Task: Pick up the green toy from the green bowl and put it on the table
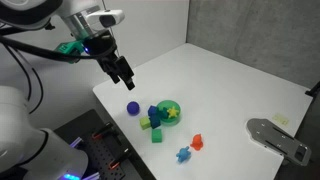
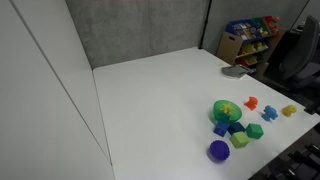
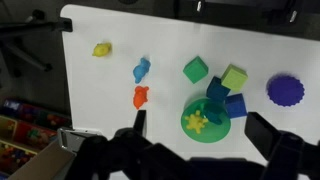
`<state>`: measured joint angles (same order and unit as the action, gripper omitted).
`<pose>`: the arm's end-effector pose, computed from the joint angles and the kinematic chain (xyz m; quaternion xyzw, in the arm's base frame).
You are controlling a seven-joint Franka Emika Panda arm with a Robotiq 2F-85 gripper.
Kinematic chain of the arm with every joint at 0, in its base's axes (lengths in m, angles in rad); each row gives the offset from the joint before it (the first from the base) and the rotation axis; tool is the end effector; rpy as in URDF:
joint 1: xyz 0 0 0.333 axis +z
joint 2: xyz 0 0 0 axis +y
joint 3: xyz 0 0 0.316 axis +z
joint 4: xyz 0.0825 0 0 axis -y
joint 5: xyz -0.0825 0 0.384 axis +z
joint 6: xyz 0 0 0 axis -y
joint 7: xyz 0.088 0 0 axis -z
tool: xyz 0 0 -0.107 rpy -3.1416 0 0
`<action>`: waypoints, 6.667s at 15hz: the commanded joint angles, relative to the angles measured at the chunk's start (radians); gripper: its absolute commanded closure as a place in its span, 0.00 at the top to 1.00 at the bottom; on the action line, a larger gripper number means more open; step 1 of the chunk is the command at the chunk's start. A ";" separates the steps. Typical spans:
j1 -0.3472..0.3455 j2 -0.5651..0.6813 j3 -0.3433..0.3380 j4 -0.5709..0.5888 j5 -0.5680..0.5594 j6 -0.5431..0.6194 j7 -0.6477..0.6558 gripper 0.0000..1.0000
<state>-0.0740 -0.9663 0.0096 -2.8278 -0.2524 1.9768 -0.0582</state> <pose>0.2771 -0.0340 0.4553 0.9901 0.0381 0.0491 0.1256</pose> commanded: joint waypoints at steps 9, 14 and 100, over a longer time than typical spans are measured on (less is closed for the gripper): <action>0.014 0.034 -0.004 0.025 0.004 -0.008 0.011 1.00; 0.029 0.125 0.001 0.113 0.020 -0.008 0.022 1.00; 0.022 1.567 -0.022 0.543 0.394 0.854 0.123 1.00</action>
<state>-0.0507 0.5738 -0.0241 -2.3065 0.1321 2.8078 0.0363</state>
